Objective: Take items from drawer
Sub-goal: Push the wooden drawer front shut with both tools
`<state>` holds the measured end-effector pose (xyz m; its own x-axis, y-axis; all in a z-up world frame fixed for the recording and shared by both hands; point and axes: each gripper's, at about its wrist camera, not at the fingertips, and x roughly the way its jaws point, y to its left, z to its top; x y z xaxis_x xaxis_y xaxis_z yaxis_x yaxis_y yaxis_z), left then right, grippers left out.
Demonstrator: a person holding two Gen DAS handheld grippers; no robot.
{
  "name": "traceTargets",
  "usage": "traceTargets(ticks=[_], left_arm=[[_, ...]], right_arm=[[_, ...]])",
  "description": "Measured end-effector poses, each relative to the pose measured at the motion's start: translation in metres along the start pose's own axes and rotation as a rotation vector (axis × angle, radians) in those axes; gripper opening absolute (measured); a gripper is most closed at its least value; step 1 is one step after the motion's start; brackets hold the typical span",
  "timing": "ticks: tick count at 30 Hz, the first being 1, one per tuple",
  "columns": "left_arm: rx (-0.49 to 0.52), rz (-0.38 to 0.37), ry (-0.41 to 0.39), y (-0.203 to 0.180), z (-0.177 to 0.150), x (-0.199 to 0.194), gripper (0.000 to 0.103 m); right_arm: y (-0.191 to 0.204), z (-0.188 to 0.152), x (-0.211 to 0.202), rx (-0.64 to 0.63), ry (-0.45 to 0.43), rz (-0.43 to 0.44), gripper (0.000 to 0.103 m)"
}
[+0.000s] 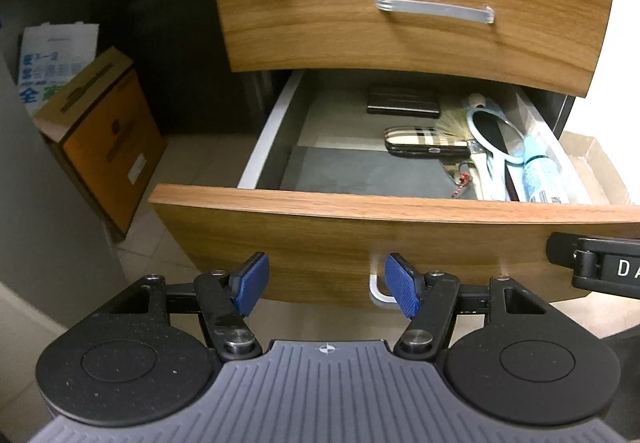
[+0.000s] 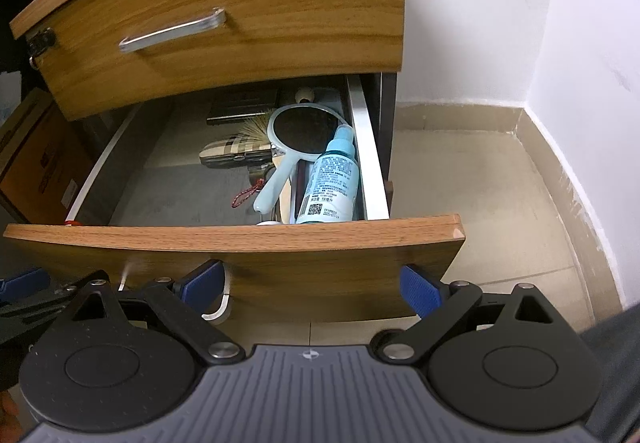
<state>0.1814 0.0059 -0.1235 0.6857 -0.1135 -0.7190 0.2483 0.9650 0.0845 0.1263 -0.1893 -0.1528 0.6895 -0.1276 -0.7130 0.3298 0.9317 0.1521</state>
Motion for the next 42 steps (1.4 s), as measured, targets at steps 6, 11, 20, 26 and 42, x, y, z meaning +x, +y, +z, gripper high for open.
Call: traceTargets(ticks=[6, 11, 20, 26, 42], left_arm=[[0.015, -0.023, -0.012, -0.007, 0.013, 0.015, 0.067], [0.055, -0.029, -0.025, -0.010, 0.029, 0.031, 0.067], [0.118, -0.054, -0.051, -0.016, 0.057, 0.063, 0.067], [0.061, -0.069, -0.050, -0.014, 0.068, 0.081, 0.067], [0.021, -0.079, -0.073, -0.014, 0.096, 0.107, 0.068]], right_arm=[[0.000, 0.022, 0.019, -0.007, -0.026, 0.000, 0.097], [-0.001, 0.039, 0.036, -0.016, -0.050, -0.004, 0.097], [0.001, 0.065, 0.063, -0.020, -0.086, -0.020, 0.097], [0.000, 0.080, 0.077, -0.029, -0.107, -0.023, 0.097], [-0.007, 0.122, 0.106, -0.017, -0.157, -0.022, 0.097]])
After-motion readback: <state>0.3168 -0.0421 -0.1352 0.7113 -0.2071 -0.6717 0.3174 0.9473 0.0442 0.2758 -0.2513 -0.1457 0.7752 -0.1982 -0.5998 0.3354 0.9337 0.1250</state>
